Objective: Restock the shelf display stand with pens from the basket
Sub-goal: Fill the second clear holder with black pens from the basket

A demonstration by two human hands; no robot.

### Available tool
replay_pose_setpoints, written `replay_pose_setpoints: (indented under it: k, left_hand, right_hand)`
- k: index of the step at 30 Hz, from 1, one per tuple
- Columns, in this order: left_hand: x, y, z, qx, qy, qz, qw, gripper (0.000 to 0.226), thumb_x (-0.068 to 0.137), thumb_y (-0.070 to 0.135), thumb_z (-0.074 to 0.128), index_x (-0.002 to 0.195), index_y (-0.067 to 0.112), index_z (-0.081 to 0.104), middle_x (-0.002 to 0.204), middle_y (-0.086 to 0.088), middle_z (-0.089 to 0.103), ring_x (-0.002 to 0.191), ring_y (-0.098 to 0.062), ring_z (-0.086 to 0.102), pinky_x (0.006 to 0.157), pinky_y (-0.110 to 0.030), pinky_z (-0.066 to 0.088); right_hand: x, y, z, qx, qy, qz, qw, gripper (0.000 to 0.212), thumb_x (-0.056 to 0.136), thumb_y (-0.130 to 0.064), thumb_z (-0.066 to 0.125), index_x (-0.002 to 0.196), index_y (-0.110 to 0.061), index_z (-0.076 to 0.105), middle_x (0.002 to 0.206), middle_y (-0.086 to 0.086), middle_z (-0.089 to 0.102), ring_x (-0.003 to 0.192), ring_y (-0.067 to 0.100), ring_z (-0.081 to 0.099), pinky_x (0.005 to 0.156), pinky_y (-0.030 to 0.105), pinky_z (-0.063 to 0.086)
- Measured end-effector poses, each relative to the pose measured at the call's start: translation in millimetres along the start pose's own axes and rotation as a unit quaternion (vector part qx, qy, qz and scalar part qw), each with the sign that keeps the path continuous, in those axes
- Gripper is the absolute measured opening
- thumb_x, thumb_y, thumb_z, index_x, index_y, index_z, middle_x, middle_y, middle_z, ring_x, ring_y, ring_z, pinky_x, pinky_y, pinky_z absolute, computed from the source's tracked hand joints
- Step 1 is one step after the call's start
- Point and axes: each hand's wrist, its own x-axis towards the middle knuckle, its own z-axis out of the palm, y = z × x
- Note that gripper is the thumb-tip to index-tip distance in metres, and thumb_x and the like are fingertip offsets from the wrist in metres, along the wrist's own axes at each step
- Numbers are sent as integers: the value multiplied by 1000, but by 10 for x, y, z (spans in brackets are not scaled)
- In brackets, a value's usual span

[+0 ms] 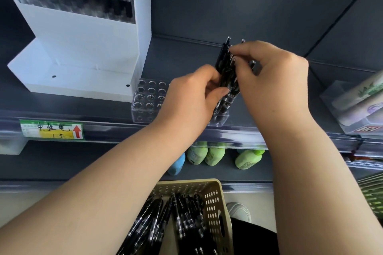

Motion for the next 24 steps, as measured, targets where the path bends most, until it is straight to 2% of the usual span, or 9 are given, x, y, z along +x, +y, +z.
replay_pose_setpoints:
  k: [4, 6, 12, 19, 24]
  left_hand:
    - [-10, 23, 18, 34, -7, 20, 999, 16, 84, 21, 67, 90, 9, 59, 79, 0, 66, 71, -19, 61, 69, -33, 47]
    - [-8, 43, 5, 54, -16, 32, 998, 16, 86, 21, 65, 90, 9, 55, 81, -6, 65, 72, -25, 60, 66, -38, 47]
    - [-3, 66, 10, 85, -35, 69, 993, 14, 91, 18, 58, 96, 7, 50, 79, -14, 59, 68, -34, 51, 57, -36, 38]
    - [17, 49, 33, 45, -33, 34, 998, 11, 91, 17, 57, 93, 11, 48, 80, -11, 61, 69, -30, 53, 60, -36, 38]
    - [20, 90, 48, 40, -29, 34, 998, 21, 91, 14, 53, 87, 19, 33, 78, -13, 56, 67, -32, 46, 56, -36, 34]
  right_hand:
    - [0, 10, -14, -5, -6, -7, 1000, 27, 87, -16, 54, 104, -28, 71, 72, -10, 50, 67, 12, 46, 65, 28, 47]
    - [-2, 17, -20, -5, -9, -6, 1000, 28, 88, -16, 52, 106, -28, 70, 73, -9, 51, 68, 12, 46, 67, 30, 49]
    - [-24, 8, -18, 5, -4, -8, 1000, 34, 86, -14, 47, 109, -27, 69, 93, -1, 70, 76, 18, 58, 71, 31, 51]
    - [-68, 37, 20, 4, -2, -44, 999, 48, 79, -7, 38, 117, -17, 66, 104, 2, 69, 94, 22, 63, 76, 33, 50]
    - [-70, 32, 36, -3, -6, -57, 998, 52, 77, -6, 35, 120, -15, 64, 111, 4, 66, 101, 24, 61, 79, 32, 49]
